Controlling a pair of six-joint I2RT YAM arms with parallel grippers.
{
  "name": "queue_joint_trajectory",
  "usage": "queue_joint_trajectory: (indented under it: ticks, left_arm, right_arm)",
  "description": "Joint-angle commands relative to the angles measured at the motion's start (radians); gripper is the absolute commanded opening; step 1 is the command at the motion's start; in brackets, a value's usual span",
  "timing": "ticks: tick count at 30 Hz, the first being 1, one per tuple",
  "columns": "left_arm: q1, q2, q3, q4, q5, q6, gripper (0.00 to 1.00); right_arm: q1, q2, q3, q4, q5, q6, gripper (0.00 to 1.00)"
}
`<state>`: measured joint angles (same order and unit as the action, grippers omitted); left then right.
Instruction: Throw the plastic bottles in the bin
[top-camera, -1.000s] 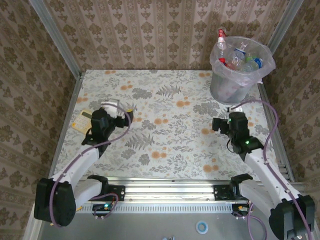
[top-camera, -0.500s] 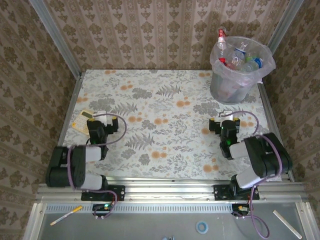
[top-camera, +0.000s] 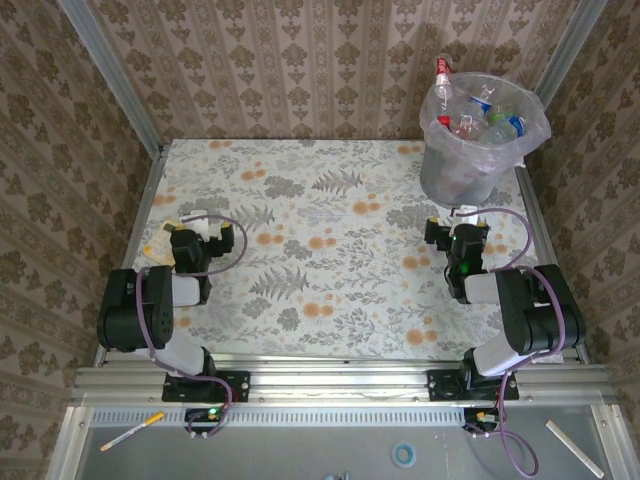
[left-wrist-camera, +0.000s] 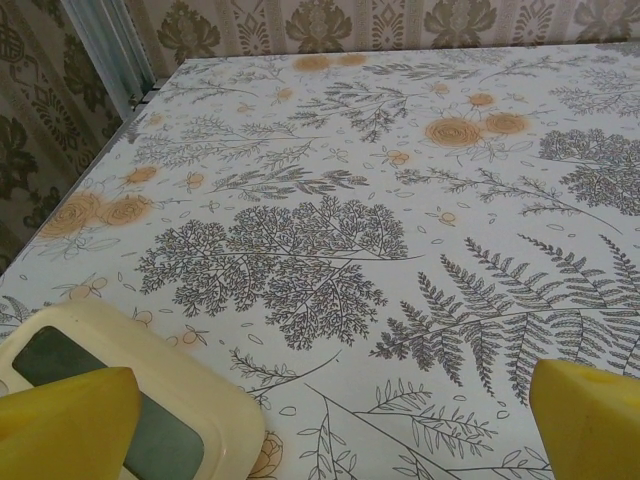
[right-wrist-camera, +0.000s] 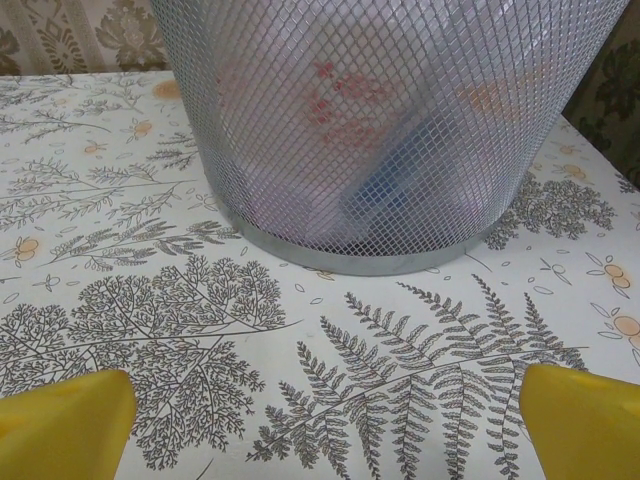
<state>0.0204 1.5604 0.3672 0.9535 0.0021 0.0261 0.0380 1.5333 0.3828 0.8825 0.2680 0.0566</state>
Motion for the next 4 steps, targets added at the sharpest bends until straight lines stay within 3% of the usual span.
queue_joint_trajectory:
  ticks: [1, 4]
  left_arm:
    - [0.004, -0.007, 0.004, 0.000, 0.021, -0.011, 1.00]
    - [0.005, -0.008, 0.003, 0.002, 0.021, -0.011, 1.00]
  right_arm:
    - [0.002, -0.005, 0.006, 0.003, -0.006, 0.022, 1.00]
    - [0.004, -0.004, -0.001, 0.019, -0.004, 0.019, 1.00]
